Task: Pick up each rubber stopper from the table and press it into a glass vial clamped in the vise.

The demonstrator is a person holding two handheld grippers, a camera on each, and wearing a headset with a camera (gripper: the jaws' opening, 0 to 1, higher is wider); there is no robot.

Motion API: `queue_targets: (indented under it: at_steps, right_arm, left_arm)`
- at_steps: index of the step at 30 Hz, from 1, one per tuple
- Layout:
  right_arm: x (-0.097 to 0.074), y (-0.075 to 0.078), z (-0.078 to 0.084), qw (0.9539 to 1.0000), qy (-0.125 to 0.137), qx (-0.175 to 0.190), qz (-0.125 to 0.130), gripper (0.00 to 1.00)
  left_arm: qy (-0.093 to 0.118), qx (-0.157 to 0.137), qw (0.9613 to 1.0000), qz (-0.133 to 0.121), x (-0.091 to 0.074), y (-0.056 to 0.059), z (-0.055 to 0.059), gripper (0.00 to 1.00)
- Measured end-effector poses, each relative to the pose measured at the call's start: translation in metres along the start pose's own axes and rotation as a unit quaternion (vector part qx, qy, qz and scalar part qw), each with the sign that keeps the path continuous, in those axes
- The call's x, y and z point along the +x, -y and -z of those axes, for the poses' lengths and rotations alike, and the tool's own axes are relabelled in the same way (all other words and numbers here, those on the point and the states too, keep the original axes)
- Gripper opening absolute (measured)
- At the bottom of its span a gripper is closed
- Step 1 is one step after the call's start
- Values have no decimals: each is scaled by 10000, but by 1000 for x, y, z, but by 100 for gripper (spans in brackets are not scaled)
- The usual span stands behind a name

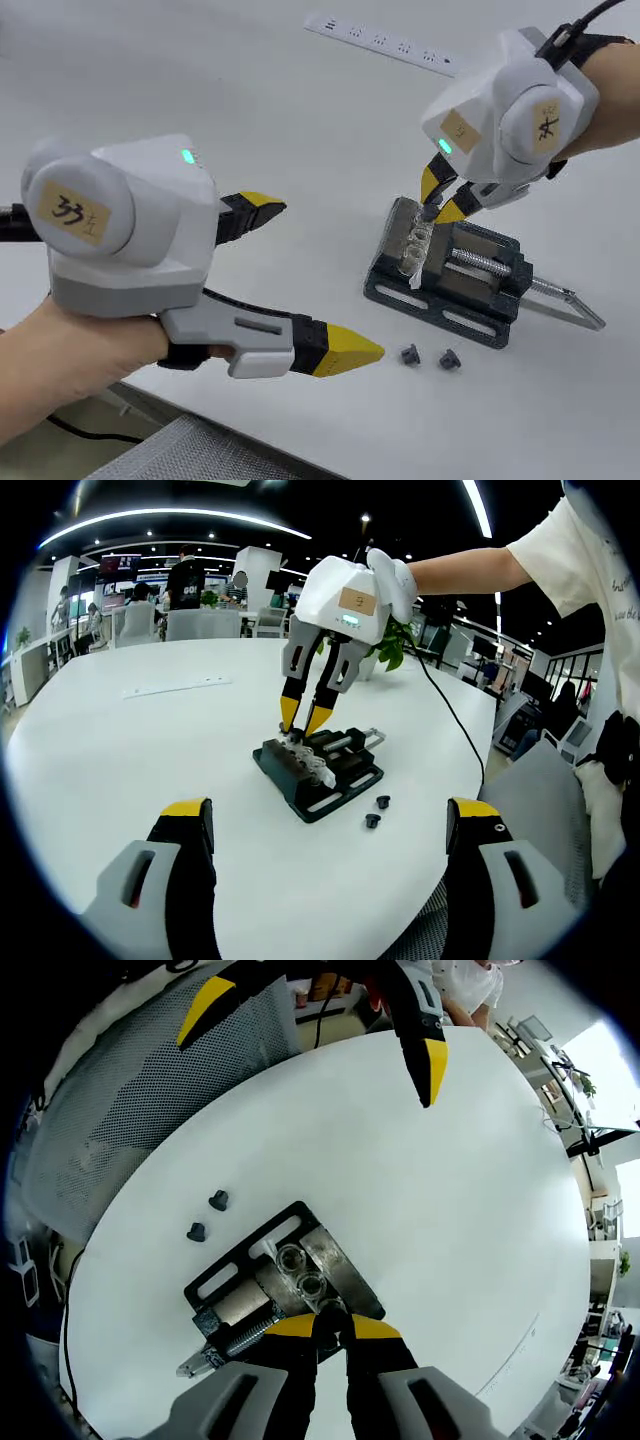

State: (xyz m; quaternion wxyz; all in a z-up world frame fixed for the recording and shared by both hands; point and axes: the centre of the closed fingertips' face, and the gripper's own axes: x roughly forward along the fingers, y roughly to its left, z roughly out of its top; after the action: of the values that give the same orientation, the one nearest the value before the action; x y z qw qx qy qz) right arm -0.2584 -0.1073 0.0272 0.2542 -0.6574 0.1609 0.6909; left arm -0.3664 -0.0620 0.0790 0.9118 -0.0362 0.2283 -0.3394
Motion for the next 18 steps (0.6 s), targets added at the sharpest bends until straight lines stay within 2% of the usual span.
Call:
queue_targets:
  at_steps: [1,3,5,7,11,13,18]
  right_arm:
    - [0,-1,1,9998,6,205,-33,6]
    - [0,0,1,9993,47,375,-79,5]
    - [1,1,1,9971,80,739,-135,5]
    - [1,3,2,9967,90,785,-159,5]
    - [3,6,4,9926,92,1204,-155,5]
    - [4,7,4,9920,85,1247,-154,4]
    - [5,6,5,9873,13,1583,-150,4]
  left_arm:
    - [1,4,10000,1,0,0,0,96]
    - [1,-7,10000,8,0,1,0,96]
    - [10,-10,10000,13,1,2,0,96]
    - [16,-12,10000,13,1,2,0,96]
    - [30,-28,10000,31,1,3,0,96]
    - [23,-24,10000,32,1,2,1,96]
    - [36,-27,10000,48,2,4,0,96]
